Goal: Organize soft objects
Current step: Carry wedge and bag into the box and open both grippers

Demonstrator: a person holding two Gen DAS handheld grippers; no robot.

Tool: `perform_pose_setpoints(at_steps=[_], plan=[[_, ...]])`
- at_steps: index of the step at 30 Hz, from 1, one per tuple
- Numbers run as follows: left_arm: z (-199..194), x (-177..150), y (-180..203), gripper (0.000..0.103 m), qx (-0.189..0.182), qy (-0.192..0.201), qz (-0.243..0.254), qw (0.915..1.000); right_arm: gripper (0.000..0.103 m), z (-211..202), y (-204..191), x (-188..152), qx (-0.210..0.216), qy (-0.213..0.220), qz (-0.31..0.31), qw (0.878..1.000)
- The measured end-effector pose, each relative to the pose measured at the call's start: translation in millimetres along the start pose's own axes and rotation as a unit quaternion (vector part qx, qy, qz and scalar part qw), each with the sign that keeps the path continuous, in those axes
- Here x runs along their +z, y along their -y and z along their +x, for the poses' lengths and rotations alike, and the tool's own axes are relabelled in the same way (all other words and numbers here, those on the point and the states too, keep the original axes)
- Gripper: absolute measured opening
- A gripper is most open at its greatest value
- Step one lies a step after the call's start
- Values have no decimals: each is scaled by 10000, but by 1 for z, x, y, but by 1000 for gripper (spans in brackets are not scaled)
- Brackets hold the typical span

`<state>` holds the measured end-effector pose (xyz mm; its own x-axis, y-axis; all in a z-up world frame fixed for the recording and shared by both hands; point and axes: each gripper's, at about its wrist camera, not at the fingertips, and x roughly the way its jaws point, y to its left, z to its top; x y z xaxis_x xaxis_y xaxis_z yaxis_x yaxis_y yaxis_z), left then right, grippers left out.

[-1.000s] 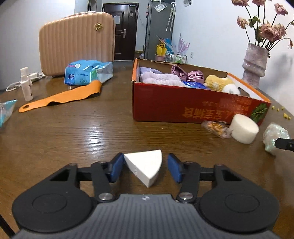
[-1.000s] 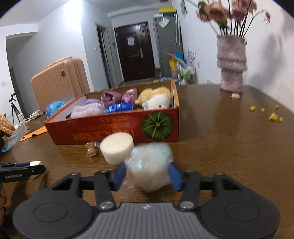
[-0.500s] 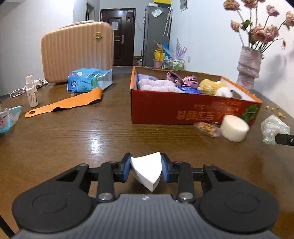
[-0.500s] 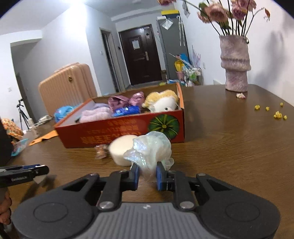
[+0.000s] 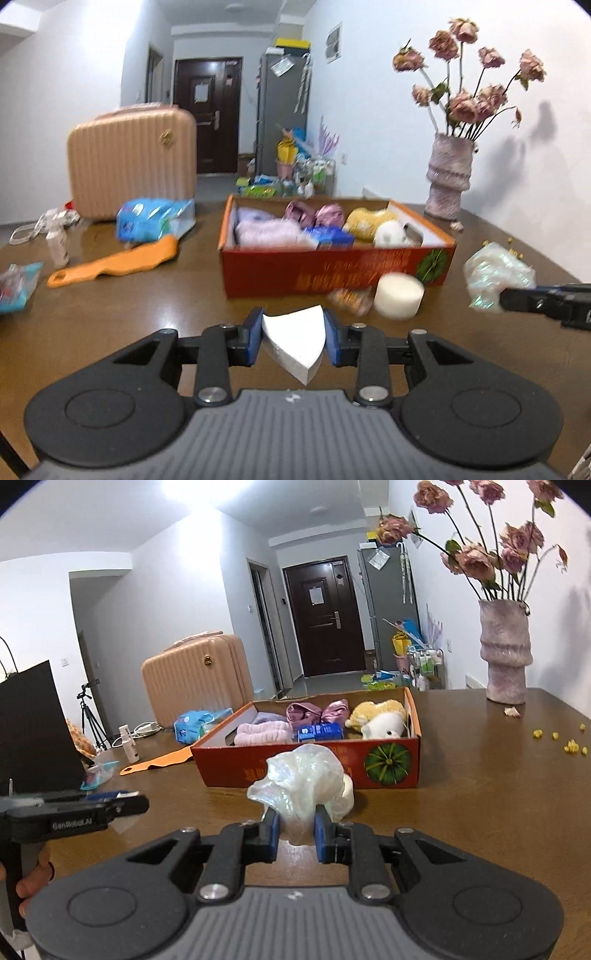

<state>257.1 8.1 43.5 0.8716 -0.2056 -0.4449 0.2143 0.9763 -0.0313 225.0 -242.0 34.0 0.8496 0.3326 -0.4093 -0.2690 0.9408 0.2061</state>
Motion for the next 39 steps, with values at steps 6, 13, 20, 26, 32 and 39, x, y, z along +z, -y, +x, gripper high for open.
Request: perform_pose_setpoints(at_steps=[6, 13, 20, 26, 32, 39], plan=[[65, 66, 9, 35, -733, 78, -63, 9973, 18, 47, 10, 55, 330, -63, -508, 9981], [188, 107, 18, 36, -894, -671, -312, 9932, 18, 156, 21, 93, 409, -786, -835, 9926], [257, 96, 14, 40, -593, -1300, -376, 9890, 20, 236, 38, 95, 935, -1856, -154, 9780], [258, 87, -1, 82, -917, -1381, -556, 9846, 34, 238, 63, 98, 1598, -2073, 689, 9627], [244, 99, -10, 82, -704, -1178, -456, 9895, 66, 212, 60, 114, 1513, -1723, 607, 9715], [177, 119, -24, 83, -457, -737, -155, 9961, 66, 149, 52, 140, 609, -1174, 43, 9912]])
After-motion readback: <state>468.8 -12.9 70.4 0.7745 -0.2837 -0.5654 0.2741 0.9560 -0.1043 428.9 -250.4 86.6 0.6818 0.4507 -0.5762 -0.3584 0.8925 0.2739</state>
